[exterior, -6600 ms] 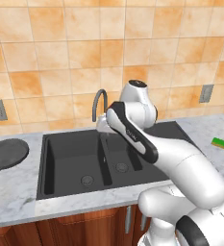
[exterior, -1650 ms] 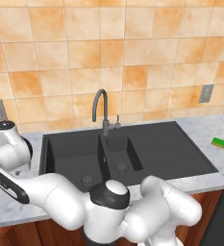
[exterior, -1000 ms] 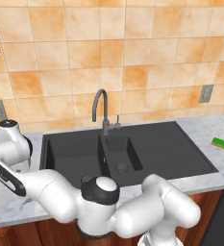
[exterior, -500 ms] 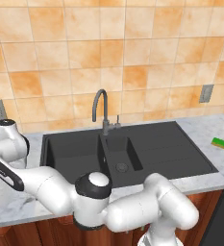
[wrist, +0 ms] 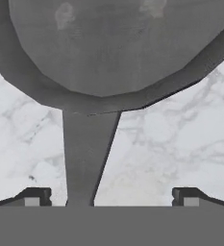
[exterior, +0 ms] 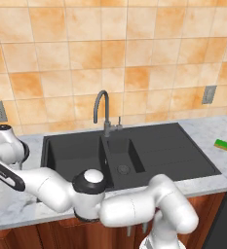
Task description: Pick the pan and sponge and place them into the sink. Then turn on the water.
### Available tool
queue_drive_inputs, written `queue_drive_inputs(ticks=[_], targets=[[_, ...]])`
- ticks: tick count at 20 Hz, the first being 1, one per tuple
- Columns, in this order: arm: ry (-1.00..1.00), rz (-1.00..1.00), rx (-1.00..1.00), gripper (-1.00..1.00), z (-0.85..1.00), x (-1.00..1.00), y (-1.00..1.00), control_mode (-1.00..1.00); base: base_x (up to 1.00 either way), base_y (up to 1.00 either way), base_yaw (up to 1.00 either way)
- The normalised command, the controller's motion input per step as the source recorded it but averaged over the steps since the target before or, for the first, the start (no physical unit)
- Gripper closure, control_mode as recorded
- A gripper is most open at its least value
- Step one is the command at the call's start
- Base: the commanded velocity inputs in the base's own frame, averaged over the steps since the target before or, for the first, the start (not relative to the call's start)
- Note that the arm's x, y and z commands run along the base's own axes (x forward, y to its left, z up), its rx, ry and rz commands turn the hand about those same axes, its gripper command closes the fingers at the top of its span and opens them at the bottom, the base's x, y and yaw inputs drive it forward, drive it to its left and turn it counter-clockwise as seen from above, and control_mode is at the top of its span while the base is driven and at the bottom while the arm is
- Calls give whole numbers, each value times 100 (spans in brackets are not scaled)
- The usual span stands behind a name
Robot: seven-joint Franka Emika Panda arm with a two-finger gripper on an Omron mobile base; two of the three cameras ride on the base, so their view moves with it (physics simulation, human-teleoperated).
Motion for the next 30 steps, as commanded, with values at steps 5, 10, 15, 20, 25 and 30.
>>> queue_drive_inputs(ticks=[5,10,15,20,25,30], targets=[[6,0,0,-100,-25,20,31,-100,0,0,0],[6,0,-1,-100,-22,22,29,-100,0,0,0],[6,0,0,-100,-21,24,29,-100,0,0,0],[8,0,-4,100,-32,29,33,-100,0,0,0],[1,-1,-29,100,-33,2,14,-100,0,0,0],[0,-3,-34,100,-3,-11,-1,-100,0,0,0]])
